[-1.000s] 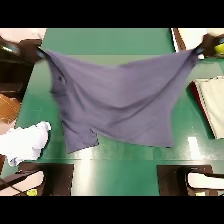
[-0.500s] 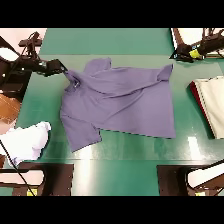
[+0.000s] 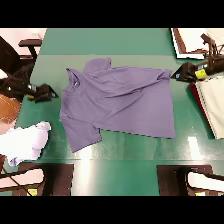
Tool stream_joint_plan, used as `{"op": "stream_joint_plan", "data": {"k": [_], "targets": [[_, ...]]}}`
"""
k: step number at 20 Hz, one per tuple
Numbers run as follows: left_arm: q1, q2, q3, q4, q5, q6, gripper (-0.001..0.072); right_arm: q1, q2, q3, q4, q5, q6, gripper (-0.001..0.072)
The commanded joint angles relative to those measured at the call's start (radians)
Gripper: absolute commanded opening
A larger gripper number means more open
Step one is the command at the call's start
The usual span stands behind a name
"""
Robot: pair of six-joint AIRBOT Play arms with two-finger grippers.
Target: Fold the shirts.
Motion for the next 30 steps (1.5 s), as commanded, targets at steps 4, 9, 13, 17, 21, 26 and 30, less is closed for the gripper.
{"op": "stream_joint_plan", "data": {"k": [4,9,13,17,21,26,30], "targets": [[0.011,0.069,-0.276,0.005,0.096,0.006,0.0542,0.046,0.171,-0.229,0.007,-0.088,-0.006,0.043],[0.011,0.069,-0.316,-0.075,0.121,0.051,0.0541,0.048,0.196,-0.259,0.008,-0.098,-0.006,0.043],[0.011,0.069,-0.32,-0.08,0.126,0.052,0.054,0.048,0.202,-0.259,0.008,-0.101,-0.005,0.043],[0.011,0.069,-0.32,-0.154,0.123,0.108,0.0138,0.048,0.202,-0.259,0.008,-0.101,-0.002,0.043],[0.011,0.094,-0.317,-0.158,0.131,0.11,0.0023,0.029,0.202,-0.262,-0.006,-0.048,0.003,0.043],[0.011,0.269,-0.307,-0.103,0.139,0.101,0.0024,-0.137,0.295,-0.495,-0.116,0.008,0.05,0.043],[0.011,0.32,-0.307,-0.111,0.103,0.103,0.0025,-0.332,0.383,-0.765,-0.158,0.01,0.058,0.0552]]}}
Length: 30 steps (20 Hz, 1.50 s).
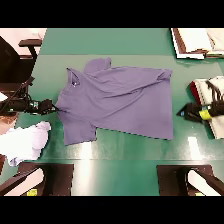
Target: Fold the shirts.
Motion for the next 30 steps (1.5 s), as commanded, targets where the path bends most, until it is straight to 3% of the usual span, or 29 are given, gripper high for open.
{"op": "stream_joint_plan", "data": {"k": [1,2,3,9,14,20,25,30], "targets": [[0.001,0.042,0.001,-0.006,-0.022,0.0,0.0025,-0.156,0.06,-0.216,-0.019,0.007,0.013,0.055],[0.001,0.042,0.001,-0.007,-0.022,0.0,0.0025,-0.18,0.06,-0.257,-0.001,0.0,0.011,0.0535],[0.001,0.042,0.001,-0.009,-0.022,0.0,0.0025,-0.19,0.053,-0.292,0.008,-0.003,0.009,0.0439],[0.001,0.042,0.001,-0.017,-0.022,0.0,0.0025,-0.048,-0.057,-0.35,0.138,-0.128,-0.007,0.0426],[0.001,0.046,0.01,-0.019,-0.035,-0.028,0.0024,0.098,-0.09,-0.301,0.146,-0.196,-0.027,0.0026],[0.001,0.211,0.296,-0.021,-0.044,-0.093,0.0024,0.167,0.102,0.166,0.146,-0.184,-0.028,0.0015],[0.001,0.288,0.821,-0.032,-0.048,-0.134,0.0024,0.167,0.187,0.718,0.117,-0.19,-0.028,0.0015],[0.001,0.291,1.28,-0.039,0.027,-0.174,0.0024,0.167,0.146,1.195,0.022,-0.049,-0.002,0.0015]]}}
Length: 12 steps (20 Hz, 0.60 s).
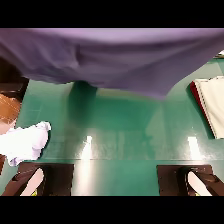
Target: Fold the shirts.
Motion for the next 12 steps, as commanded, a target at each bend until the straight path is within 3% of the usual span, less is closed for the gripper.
{"op": "stream_joint_plan", "data": {"k": [1,5,9,12], "targets": [[0.001,0.008,0.292,-0.001,0.079,-0.04,0.0024,0.0,-0.035,0.33,-0.082,0.11,0.042,0.0014],[0.001,0.007,0.372,0.004,0.092,-0.064,0.0023,0.0,-0.078,0.473,-0.173,0.167,0.101,0.0013],[0.001,-0.002,0.17,0.008,0.034,-0.067,0.0023,0.0,-0.09,0.261,-0.177,0.16,0.116,0.0013],[0.0,-0.085,-0.039,-0.023,-0.085,-0.066,0.0023,0.0,-0.212,0.14,-0.176,0.208,0.117,0.0013]]}}
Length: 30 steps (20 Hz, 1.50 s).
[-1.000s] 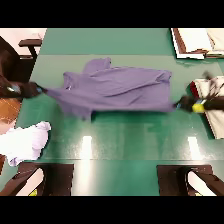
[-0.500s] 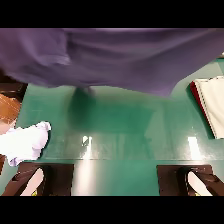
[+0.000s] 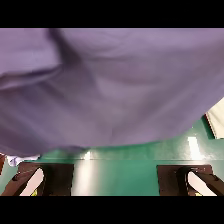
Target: Fold the shirts.
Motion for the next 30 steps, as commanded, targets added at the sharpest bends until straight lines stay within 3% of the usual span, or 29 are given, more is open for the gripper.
{"op": "stream_joint_plan", "data": {"k": [1,4,7,11,15,17,19,23,29,30], "targets": [[0.001,-0.092,-0.215,-0.037,-0.124,-0.002,0.0023,0.0,-0.133,-0.126,-0.01,0.055,0.01,0.0013],[-0.037,-0.243,-0.402,-0.018,-0.143,0.012,0.0023,0.0,-0.311,-0.217,-0.01,0.074,0.009,0.0013],[-0.178,-0.443,-0.504,0.082,-0.059,0.06,0.0024,0.017,-0.502,-0.267,-0.01,0.058,0.005,0.0013],[-0.26,-0.724,-0.457,0.129,0.119,0.048,0.0024,0.014,-0.692,-0.262,0.0,-0.068,0.002,0.0013],[-0.26,-0.855,-0.317,0.128,0.167,0.041,0.0024,-0.002,-0.817,-0.092,0.001,-0.109,-0.002,0.0014],[-0.26,-0.855,-0.281,0.134,0.166,0.047,0.0025,-0.002,-0.835,-0.011,0.001,-0.097,-0.009,0.0014],[-0.258,-0.855,-0.238,0.153,0.074,0.06,0.0025,0.003,-0.824,0.019,-0.002,-0.056,-0.056,0.0014],[-0.259,-0.855,-0.264,0.276,-0.135,0.059,0.0024,0.003,-0.751,-0.131,-0.055,0.005,-0.088,0.0014],[-0.259,-0.855,-0.478,0.278,-0.106,0.038,0.0028,0.035,-0.67,-0.46,-0.058,-0.085,-0.087,0.0015],[-0.259,-0.855,-0.504,0.278,-0.105,0.024,0.0067,0.046,-0.668,-0.487,-0.055,-0.098,-0.087,0.0015]]}}
